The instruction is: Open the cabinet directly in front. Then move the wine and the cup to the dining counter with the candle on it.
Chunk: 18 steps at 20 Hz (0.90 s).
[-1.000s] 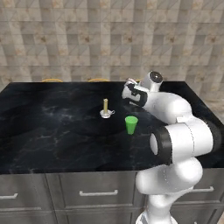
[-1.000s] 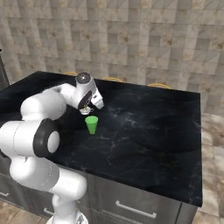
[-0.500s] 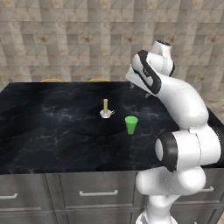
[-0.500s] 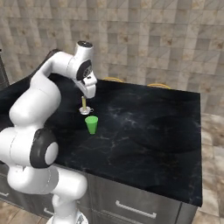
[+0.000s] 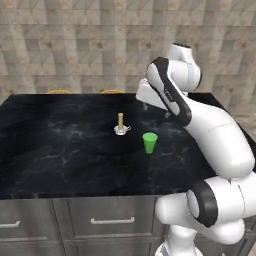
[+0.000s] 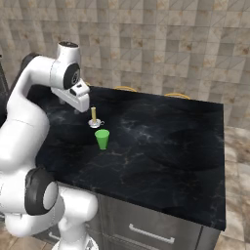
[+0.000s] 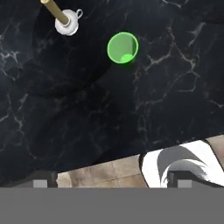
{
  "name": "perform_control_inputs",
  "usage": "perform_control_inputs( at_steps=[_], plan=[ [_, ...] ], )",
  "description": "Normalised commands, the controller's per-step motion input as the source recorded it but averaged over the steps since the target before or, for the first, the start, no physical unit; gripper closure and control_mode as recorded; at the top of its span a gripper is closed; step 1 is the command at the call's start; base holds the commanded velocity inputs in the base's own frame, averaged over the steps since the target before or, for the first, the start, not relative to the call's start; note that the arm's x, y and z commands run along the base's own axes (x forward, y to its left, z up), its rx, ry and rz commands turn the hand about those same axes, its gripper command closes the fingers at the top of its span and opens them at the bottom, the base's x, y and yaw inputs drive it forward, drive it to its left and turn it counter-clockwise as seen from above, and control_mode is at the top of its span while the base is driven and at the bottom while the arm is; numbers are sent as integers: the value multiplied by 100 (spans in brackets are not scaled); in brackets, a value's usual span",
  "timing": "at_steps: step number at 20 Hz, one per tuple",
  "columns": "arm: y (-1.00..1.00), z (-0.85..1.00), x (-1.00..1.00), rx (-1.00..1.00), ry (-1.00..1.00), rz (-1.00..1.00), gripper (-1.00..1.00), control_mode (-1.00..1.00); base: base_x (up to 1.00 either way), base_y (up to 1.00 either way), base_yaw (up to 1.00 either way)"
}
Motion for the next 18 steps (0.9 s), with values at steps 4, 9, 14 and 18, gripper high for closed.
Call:
perform_control_inputs(
  at_steps=[4, 9, 14, 18],
  plan=[
    [14, -99, -99, -3, -63, 34, -100, -100, 0, 0, 0],
    [0, -18, -90, -3, -80, 31, -100, -100, 0, 0, 0],
    [0, 93, -66, 0, -49, 7, -100, -100, 0, 0, 0],
    [0, 13, -7, 0, -6, 0, -100, -100, 0, 0, 0]
  ],
)
